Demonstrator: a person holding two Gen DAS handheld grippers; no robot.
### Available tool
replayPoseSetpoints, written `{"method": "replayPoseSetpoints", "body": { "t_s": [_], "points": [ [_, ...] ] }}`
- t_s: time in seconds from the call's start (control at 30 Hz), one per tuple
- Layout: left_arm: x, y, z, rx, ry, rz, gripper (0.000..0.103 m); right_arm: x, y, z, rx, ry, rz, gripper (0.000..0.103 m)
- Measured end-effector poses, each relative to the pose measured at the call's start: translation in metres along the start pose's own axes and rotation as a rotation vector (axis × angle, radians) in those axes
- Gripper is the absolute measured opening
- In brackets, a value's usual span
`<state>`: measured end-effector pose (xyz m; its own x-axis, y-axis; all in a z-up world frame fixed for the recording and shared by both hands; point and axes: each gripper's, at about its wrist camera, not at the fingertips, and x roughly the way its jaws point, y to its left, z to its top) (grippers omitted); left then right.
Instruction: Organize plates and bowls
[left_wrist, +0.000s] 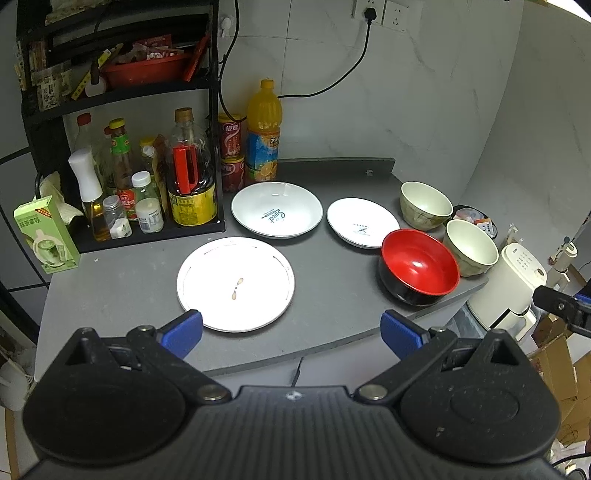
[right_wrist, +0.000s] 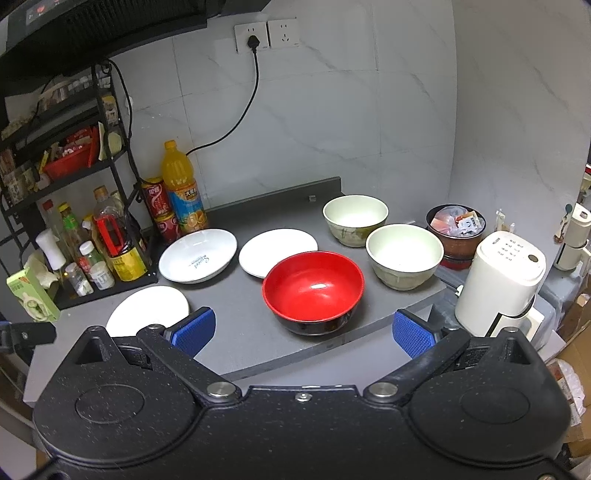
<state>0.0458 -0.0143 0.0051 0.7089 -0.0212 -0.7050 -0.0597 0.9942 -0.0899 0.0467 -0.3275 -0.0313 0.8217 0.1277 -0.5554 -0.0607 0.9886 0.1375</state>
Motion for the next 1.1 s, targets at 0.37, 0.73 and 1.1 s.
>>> {"method": "replayPoseSetpoints", "body": {
  "t_s": [0.37,0.73,1.1],
  "points": [
    [0.015,0.003,-0.001,-0.01,0.009,-0.006,0.102,0.012,-0.005,-0.005,-0.012,0.009,-0.013,0.103],
    [0.033,0.004,-0.001,-0.021,0.043,0.008,0.102,0.021,-0.01,-0.003,-0.004,0.007,-0.003,0.103],
    [0.062,0.001,0.007,-0.023,0.078,0.012,0.102,0.049,-0.016,-0.002,0.0,0.045,-0.02,0.103]
  ]
}}
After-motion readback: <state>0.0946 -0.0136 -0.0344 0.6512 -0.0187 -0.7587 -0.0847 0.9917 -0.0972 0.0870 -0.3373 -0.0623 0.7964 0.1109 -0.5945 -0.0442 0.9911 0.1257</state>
